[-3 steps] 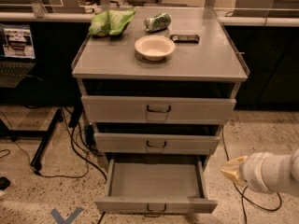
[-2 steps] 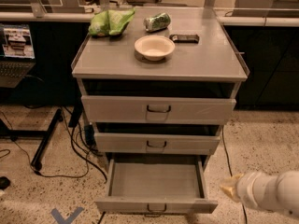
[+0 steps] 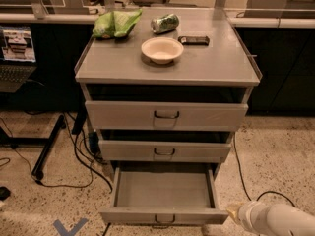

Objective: Close bottom drawer

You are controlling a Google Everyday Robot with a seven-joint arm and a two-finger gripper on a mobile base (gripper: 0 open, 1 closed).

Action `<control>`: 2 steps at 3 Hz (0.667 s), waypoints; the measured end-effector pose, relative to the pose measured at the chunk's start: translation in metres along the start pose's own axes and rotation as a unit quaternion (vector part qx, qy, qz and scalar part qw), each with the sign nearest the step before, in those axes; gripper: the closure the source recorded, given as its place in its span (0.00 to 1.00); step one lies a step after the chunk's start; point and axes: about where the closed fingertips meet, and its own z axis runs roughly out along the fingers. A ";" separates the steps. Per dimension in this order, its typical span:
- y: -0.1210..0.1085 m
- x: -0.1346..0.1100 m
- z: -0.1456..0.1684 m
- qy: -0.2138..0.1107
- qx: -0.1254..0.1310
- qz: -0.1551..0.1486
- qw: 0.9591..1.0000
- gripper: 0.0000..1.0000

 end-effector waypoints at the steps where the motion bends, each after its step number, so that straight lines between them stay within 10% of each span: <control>1: -0.012 0.021 0.032 -0.005 0.014 0.027 1.000 1.00; 2: -0.009 0.025 0.037 -0.003 0.010 0.030 0.999 1.00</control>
Offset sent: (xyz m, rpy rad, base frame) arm 0.0053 -0.0107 -0.0341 0.0090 -0.0080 -0.0545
